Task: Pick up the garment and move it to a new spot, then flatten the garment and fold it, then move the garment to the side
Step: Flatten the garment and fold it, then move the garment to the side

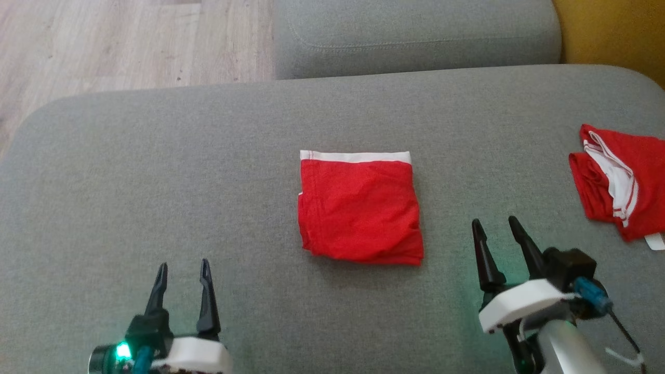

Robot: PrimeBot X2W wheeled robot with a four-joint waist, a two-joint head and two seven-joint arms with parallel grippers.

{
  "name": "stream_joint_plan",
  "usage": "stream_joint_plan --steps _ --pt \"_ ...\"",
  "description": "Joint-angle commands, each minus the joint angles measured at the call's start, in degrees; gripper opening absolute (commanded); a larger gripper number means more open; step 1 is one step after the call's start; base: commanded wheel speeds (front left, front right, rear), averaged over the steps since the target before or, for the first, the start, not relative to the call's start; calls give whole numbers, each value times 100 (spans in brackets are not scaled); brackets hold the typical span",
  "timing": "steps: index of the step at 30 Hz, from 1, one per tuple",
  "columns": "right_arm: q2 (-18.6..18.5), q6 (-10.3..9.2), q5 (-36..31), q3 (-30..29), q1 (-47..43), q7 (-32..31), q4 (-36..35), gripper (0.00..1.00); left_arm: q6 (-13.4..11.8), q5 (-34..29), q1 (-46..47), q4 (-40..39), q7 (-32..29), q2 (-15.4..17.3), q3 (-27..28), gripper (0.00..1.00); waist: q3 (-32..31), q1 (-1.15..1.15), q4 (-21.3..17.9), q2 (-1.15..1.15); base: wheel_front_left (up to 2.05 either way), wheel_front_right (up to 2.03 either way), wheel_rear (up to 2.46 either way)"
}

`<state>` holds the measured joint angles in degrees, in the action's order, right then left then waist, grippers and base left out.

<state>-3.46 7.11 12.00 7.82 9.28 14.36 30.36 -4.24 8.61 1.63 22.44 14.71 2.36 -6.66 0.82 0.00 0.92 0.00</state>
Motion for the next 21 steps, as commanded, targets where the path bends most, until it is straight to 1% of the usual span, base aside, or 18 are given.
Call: stream_joint_plan --steps 1,6,14,18,21 --pt "55 37 -28 93 69 63 -217 100 -49 -57 56 -184 29 52 228 100 -23 0 -4 0 0 0 0" --pt "56 37 -68 41 -139 63 -275 100 -87 -176 -108 -207 29 52 173 100 -101 0 -6 0 0 0 0" --pt "57 37 46 74 -170 63 -322 100 -125 -189 -203 -251 29 52 132 100 -157 0 7 0 0 0 0" --pt "57 37 131 133 -151 63 -262 100 -111 -189 -155 -282 29 52 74 100 -101 0 71 0 0 0 0" --pt "57 37 230 241 -12 63 -112 100 -84 -160 -95 -324 29 52 5 100 51 0 146 0 0 0 0"
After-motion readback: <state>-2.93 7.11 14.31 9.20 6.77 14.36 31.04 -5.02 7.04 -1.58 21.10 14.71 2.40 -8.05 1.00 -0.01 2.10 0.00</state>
